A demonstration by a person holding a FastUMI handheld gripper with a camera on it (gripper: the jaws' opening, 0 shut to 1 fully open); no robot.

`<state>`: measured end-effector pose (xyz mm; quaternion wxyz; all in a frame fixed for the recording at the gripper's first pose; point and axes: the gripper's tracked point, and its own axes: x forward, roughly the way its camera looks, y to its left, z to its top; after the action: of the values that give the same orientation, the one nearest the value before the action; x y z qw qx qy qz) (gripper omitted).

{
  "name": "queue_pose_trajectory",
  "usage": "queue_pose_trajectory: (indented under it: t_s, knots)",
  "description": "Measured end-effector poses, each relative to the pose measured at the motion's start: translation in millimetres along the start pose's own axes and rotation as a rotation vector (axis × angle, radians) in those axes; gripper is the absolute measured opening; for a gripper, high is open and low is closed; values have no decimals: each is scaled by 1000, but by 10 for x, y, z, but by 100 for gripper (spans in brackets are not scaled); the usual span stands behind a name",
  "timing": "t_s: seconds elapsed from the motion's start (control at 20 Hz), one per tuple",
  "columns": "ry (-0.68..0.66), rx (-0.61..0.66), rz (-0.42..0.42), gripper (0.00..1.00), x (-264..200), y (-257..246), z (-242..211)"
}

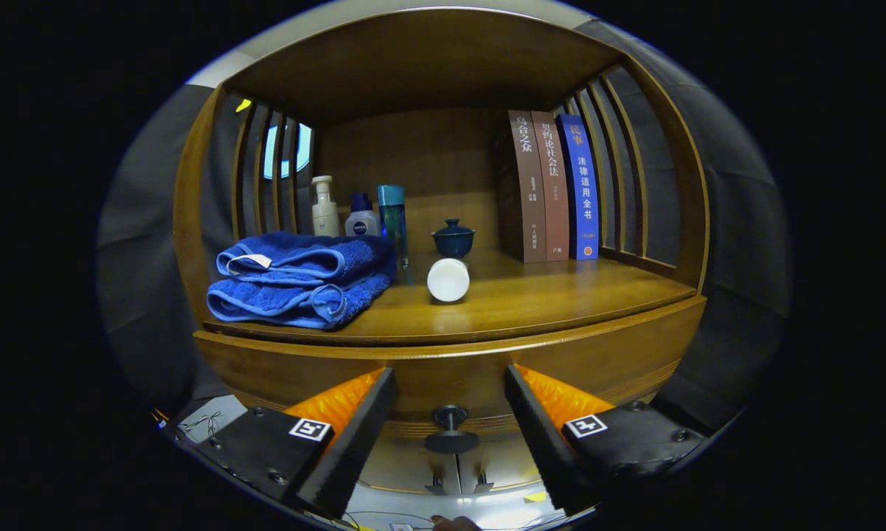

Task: Pull open the drawer, take out the items inside it, and place them on the countertop above the cabinet.

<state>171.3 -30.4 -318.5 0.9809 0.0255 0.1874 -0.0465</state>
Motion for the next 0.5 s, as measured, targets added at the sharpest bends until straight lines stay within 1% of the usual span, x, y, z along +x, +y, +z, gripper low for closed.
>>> queue_pose_trajectory:
  t_s: [0.5]
  knots:
    - [-8,-3,-14,100,26,17,-3]
